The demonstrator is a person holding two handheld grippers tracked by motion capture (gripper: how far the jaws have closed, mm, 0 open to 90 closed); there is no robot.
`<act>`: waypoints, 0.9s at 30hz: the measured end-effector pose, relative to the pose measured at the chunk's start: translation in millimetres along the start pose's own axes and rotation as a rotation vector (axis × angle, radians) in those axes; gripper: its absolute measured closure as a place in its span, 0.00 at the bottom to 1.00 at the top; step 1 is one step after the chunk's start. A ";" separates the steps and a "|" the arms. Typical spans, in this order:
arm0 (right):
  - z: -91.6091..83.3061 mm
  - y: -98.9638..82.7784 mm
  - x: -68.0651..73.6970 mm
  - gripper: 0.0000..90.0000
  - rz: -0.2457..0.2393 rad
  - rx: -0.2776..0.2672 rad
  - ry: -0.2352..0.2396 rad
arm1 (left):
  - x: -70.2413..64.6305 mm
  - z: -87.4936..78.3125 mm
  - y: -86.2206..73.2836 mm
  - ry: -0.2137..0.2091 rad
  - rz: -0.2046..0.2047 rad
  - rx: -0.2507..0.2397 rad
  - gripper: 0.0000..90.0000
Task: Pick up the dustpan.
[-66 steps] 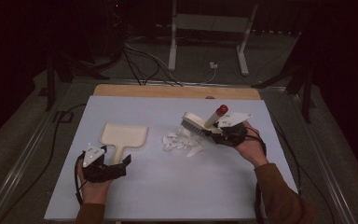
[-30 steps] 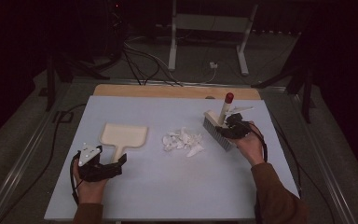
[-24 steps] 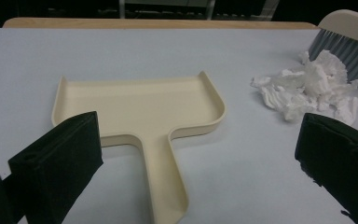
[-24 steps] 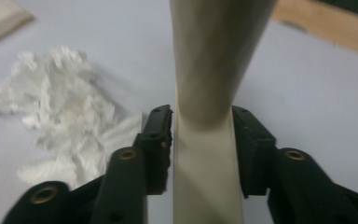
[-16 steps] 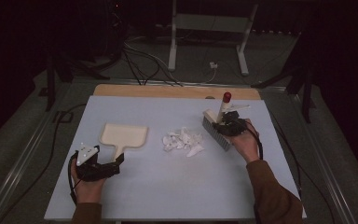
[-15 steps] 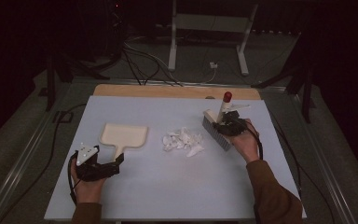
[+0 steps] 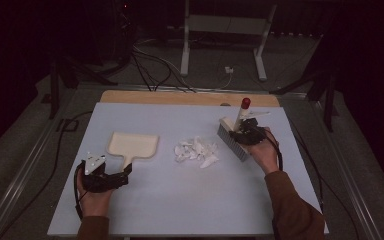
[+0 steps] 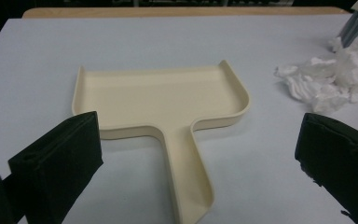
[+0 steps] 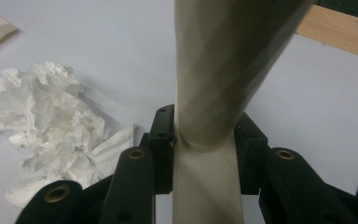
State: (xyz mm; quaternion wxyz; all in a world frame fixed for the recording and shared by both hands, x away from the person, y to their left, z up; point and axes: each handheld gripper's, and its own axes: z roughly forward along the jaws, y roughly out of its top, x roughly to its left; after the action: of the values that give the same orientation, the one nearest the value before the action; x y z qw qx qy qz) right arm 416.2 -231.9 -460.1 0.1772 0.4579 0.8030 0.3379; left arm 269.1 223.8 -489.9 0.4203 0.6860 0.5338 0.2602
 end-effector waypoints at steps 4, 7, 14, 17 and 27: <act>0.2 0.1 0.0 0.74 0.001 0.000 0.001 | -1.9 6.5 -0.1 0.018 0.003 0.028 0.01; 0.3 0.2 -0.4 0.74 0.003 0.000 0.002 | -3.3 13.1 -0.1 0.037 0.013 0.064 0.03; -0.2 -0.3 -2.1 0.74 0.007 0.001 0.003 | -3.5 28.1 0.6 0.080 -0.004 0.135 0.07; -0.7 -0.7 -2.3 0.74 0.005 0.001 0.003 | -3.9 32.1 0.9 0.081 -0.011 0.149 0.08; -0.8 -0.9 -1.7 0.74 0.005 0.001 0.004 | -10.7 46.6 -1.2 0.129 0.018 0.214 0.15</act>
State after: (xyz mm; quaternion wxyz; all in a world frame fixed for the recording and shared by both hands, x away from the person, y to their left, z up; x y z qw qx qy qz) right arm 416.0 -234.0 -460.2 0.1747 0.4594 0.8023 0.3388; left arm 302.9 199.7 -513.7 0.3071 0.7136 0.5782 0.2494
